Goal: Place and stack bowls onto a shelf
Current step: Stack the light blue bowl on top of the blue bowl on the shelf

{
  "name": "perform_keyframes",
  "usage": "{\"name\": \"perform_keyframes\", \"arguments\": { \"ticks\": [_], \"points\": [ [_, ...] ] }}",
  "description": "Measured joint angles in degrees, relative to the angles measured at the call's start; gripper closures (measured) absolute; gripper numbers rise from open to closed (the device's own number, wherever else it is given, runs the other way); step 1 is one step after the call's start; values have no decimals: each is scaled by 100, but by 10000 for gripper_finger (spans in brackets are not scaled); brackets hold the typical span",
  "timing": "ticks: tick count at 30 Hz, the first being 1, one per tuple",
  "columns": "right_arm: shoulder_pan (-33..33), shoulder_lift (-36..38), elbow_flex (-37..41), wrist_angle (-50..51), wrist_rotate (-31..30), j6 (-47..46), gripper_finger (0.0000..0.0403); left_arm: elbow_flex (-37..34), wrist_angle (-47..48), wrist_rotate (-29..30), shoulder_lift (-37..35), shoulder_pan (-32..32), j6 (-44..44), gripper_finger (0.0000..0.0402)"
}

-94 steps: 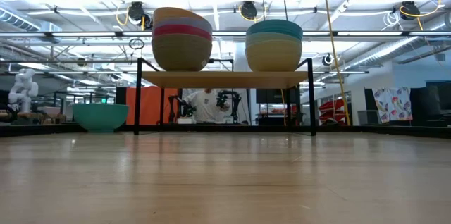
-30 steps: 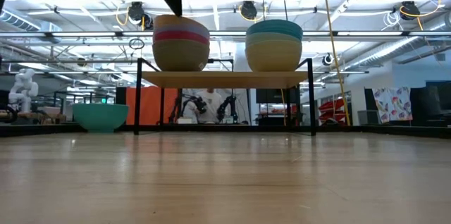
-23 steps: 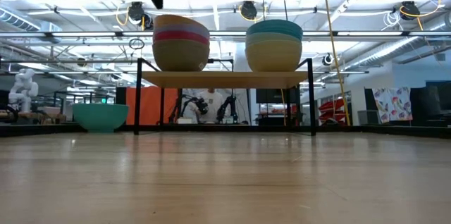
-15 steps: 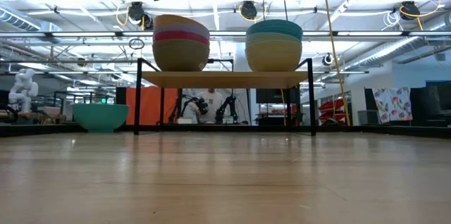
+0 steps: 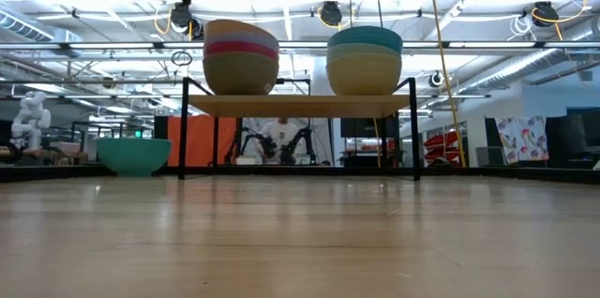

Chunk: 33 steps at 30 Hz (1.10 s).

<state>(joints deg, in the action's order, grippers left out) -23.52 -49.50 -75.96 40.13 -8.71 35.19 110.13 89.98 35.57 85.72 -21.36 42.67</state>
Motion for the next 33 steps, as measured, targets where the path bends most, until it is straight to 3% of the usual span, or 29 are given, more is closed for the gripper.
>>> {"name": "perform_keyframes", "arguments": {
  "ticks": [7,11,21,28,33],
  "points": [
    [1,0,0,-1,-2,-1,300,-2,4,-3,-26,-904,-453,398],
    [1,0,0,-1,-2,1,300,-2,5,-294,-32,-1280,-899,391],
    [1,0,0,-4,-9,0,300,-1,3,-748,-25,-1729,-1570,335],
    [0,0,0,-6,-13,1,300,-2,4,-819,-25,-1997,-1165,278],
    [1,0,0,-6,-17,-1,300,-2,4,-1040,-25,-2327,-563,264]
  ]
}}
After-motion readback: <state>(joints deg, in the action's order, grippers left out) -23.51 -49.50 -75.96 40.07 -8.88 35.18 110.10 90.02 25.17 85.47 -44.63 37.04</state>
